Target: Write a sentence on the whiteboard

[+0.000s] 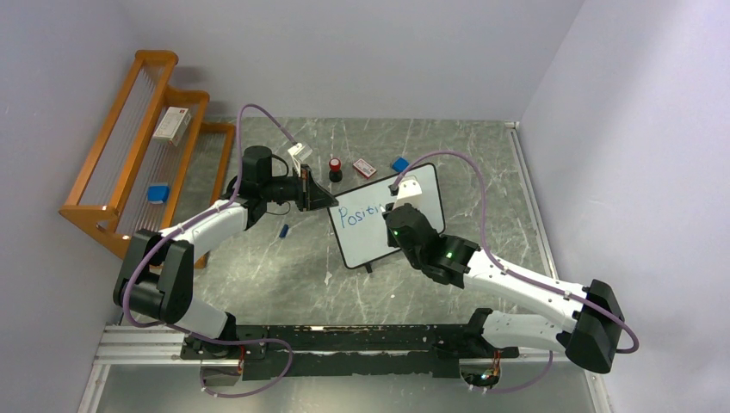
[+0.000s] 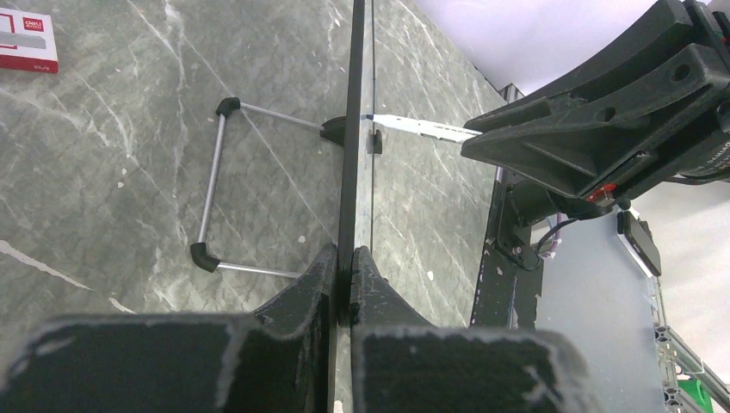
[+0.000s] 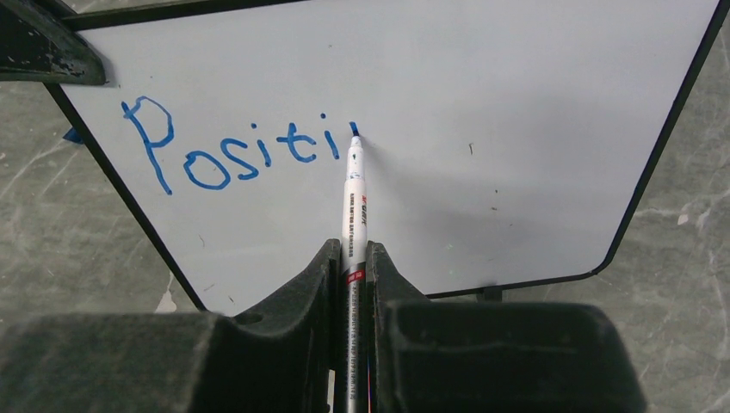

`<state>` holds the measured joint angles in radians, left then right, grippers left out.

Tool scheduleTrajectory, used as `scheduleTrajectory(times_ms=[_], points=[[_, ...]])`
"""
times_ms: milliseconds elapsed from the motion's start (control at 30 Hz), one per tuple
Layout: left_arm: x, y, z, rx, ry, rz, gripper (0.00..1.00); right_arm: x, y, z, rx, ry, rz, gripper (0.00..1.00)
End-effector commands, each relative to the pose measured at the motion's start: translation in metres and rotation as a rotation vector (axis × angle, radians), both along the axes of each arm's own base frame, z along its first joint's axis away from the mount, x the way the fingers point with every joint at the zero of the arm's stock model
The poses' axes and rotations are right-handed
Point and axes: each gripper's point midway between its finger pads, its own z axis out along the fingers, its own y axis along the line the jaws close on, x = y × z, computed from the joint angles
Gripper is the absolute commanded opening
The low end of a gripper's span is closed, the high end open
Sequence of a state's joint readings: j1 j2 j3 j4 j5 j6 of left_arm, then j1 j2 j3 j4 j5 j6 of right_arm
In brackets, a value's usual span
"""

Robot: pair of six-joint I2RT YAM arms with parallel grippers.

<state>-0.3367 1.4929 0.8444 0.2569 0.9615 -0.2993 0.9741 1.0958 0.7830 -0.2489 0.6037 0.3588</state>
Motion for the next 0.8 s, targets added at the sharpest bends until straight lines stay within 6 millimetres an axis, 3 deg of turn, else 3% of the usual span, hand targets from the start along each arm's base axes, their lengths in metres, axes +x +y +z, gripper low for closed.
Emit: scheduleTrajectory(times_ms=[0,767], points=[[0.0006,0.0029,-0.025,0.061,0.047,0.013,0.05,-0.0029,-0.0079,-0.0102,-0.03,0.042,-0.012,0.0],[-0.0001,0.0025,-0.0242,0.057,0.049,0.009,0.05,0.001,-0.0101,-0.0073,-0.035,0.023,-0.033,0.0]])
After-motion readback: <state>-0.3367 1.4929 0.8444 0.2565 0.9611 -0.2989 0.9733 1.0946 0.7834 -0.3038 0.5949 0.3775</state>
